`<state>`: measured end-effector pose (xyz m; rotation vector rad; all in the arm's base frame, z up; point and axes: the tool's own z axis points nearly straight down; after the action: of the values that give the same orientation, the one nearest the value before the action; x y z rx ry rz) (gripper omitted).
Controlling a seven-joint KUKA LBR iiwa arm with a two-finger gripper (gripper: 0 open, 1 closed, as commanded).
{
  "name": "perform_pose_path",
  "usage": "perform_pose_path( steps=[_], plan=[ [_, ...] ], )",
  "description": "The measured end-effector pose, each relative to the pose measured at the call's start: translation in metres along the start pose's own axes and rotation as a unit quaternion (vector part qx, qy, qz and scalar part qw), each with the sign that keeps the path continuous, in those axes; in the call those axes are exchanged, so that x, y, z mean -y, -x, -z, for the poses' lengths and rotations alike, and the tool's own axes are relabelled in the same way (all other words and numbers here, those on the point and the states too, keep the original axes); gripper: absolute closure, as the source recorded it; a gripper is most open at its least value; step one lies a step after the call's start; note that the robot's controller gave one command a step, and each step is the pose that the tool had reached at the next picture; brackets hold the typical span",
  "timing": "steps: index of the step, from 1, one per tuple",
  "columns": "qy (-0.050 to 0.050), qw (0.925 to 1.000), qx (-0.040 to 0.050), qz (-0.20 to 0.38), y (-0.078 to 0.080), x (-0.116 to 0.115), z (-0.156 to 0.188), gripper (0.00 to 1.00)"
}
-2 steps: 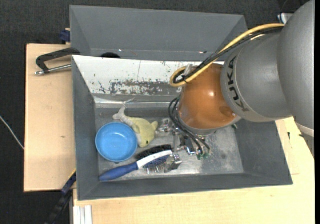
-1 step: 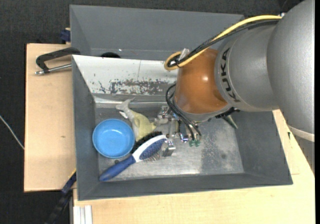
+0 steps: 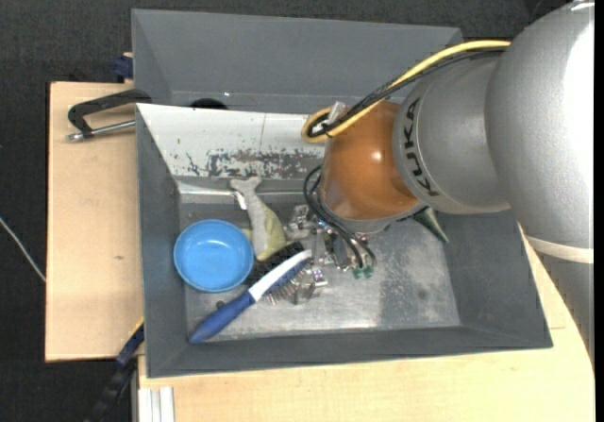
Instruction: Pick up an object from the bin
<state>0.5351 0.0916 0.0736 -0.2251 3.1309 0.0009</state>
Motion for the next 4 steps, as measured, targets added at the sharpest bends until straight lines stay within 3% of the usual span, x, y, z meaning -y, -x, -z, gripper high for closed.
perform_pose_path(
  steps=[1,2,3,4],
  plan=[
    [0.0,1.0,0.0013,0.0,0.002,-0.001,0.003,0.0],
    [-0.001,1.0,0.0047,0.001,0.004,0.001,0.004,1.0],
    [0.0,1.0,0.0034,0.002,0.006,0.0,0.06,1.0],
    [0.0,1.0,0.0025,0.002,0.007,0.0,0.089,1.0]
  ],
)
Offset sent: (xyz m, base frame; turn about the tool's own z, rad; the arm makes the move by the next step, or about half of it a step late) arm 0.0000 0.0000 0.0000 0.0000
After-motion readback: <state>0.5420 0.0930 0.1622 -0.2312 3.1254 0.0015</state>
